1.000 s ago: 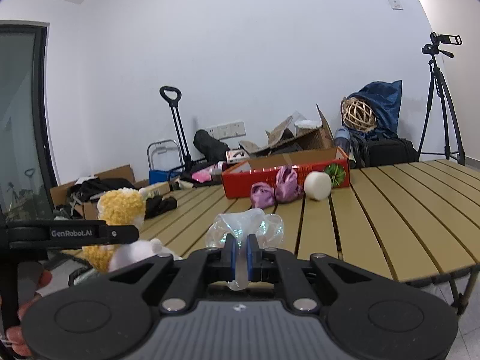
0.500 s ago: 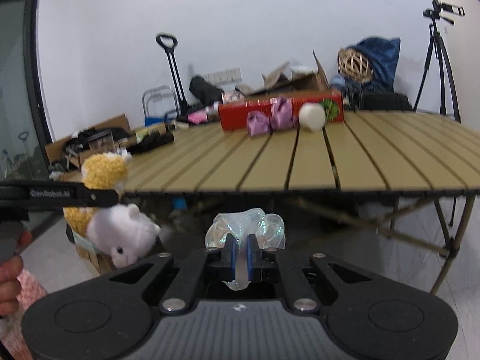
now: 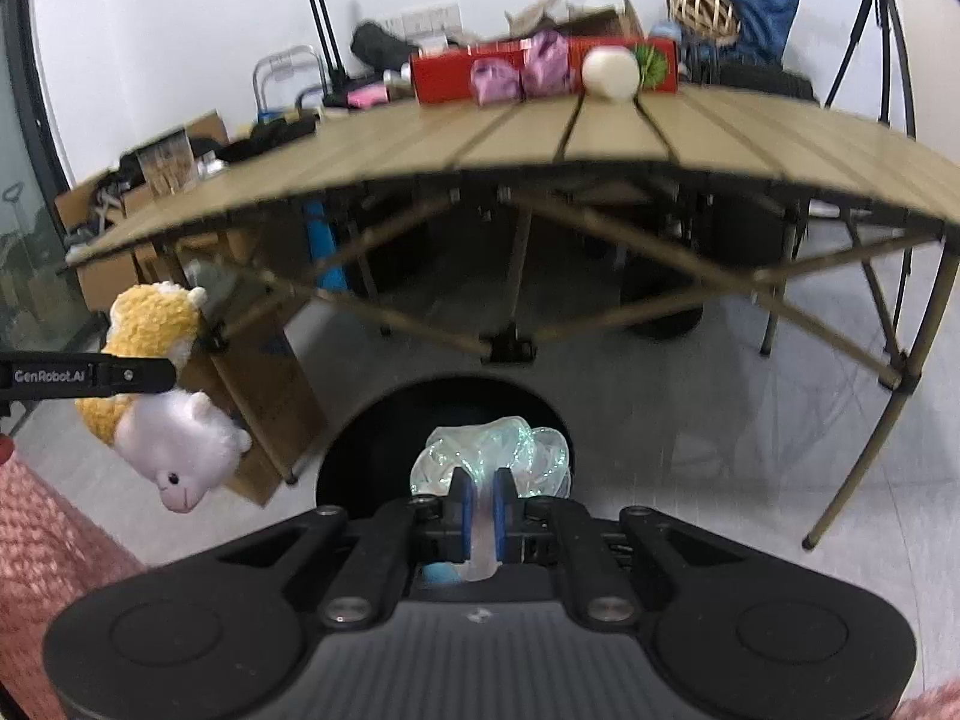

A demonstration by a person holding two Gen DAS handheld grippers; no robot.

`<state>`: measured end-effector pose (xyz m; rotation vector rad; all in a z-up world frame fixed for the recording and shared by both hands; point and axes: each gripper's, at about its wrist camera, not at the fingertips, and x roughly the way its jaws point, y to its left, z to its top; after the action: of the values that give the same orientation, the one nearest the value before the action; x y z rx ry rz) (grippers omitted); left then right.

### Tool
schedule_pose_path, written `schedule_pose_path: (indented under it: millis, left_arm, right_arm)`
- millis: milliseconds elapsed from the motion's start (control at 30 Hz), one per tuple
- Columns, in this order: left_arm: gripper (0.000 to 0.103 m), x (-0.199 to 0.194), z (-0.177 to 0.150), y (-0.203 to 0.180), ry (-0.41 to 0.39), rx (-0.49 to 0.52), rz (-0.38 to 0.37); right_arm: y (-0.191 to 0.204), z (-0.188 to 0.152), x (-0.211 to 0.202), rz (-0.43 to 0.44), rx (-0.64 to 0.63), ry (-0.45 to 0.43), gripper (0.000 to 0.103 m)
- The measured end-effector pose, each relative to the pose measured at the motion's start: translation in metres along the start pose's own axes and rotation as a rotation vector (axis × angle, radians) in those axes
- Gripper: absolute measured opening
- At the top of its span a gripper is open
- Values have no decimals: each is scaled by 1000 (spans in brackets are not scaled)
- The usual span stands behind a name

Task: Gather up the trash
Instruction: 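Carry the alpaca plush and sparkly bag with both tools down toward the black bin, then lower the sparkly bag into the bin and open the right tool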

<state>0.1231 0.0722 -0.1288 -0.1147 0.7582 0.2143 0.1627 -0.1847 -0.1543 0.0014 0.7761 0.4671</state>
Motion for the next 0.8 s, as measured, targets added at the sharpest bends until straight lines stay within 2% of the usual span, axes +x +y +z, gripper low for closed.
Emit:
schedule_pose_path:
  millis: [200,467,800]
  left_arm:
    - [59,18,-9,9,44,1,35]
    - [59,33,-15,17,96,-7,55]
    - [59,43,-19,27,130,-16,87]
  right_arm:
    - [5,-7,19,1,-10,74,6]
    - [15,-7,43,14,-32,129,6]
    - [33,6,73,35,-70,127,6]
